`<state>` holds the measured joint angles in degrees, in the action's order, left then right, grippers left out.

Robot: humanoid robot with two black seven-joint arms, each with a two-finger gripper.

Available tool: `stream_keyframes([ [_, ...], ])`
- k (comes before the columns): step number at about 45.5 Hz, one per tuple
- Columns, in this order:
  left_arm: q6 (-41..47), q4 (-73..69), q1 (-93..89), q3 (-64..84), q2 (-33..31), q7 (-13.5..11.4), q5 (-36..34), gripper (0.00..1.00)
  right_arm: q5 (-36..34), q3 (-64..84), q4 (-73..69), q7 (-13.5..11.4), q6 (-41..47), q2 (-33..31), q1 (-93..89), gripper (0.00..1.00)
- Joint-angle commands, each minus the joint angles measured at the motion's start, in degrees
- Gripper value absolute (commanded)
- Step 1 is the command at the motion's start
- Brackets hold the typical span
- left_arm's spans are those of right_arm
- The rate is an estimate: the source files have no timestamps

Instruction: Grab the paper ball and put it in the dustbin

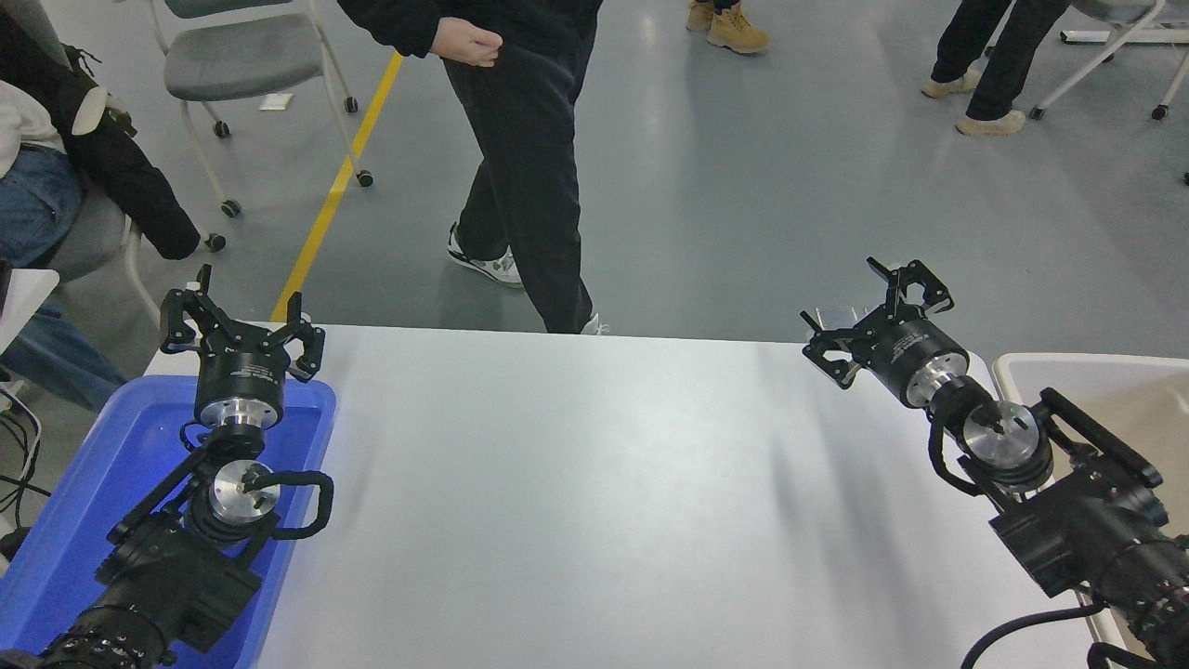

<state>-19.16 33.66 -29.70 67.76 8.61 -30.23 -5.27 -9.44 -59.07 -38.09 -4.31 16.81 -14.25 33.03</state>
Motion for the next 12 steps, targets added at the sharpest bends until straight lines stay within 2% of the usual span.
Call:
stream_keyframes([
  [1, 0.00, 0.00, -0.01, 0.00, 0.00, 0.00, 0.00, 0.99, -0.06, -0.52, 0.21, 0.01, 1.47, 1.24, -0.86, 1.00],
  [12, 0.00, 0.00, -0.01, 0.00, 0.00, 0.00, 0.00, 0.99, -0.06, -0.87, 0.74, 0.01, 1.47, 2.12, -1.30, 1.00],
])
